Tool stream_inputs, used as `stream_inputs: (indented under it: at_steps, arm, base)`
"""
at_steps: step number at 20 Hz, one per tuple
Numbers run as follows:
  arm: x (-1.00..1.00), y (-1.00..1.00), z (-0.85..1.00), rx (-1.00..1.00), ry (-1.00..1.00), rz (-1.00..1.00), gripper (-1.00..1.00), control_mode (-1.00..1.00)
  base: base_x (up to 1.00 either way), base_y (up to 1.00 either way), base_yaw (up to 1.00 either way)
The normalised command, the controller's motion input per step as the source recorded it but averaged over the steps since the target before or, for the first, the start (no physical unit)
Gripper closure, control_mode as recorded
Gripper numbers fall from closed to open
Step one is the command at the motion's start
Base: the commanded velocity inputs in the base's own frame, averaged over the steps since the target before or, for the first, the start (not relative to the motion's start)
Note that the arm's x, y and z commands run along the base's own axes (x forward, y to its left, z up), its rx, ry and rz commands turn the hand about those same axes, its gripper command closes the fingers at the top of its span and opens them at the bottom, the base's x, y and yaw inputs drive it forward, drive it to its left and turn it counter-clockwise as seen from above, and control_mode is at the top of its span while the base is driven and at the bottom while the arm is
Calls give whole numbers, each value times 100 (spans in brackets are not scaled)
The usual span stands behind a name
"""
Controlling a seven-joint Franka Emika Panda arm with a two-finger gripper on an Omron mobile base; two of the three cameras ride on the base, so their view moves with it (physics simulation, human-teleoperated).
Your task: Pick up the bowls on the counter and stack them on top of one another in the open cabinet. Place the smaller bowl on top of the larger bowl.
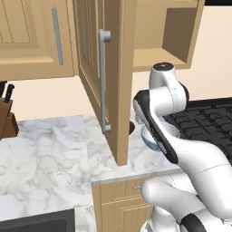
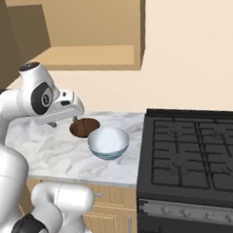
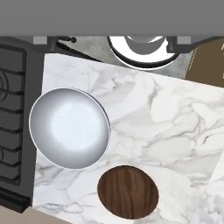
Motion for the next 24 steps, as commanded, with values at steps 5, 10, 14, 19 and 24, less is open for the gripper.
stream_inputs:
  at_steps: [5, 10, 14, 19, 24]
  arm:
    - [-8, 10, -16, -7, 0, 4, -100, -100]
    - [-3, 10, -21, -4, 0, 7, -100, -100]
    - [-2, 5, -24, -4, 0, 9, -100, -100]
    - [0, 9, -24, -5, 0, 7, -100, -100]
    - [0, 14, -23, -6, 0, 5, -100, -100]
  base:
    - [0, 0, 0]
    - [0, 0, 0]
    - [0, 0, 0]
    - [0, 0, 0]
    - [0, 0, 0]
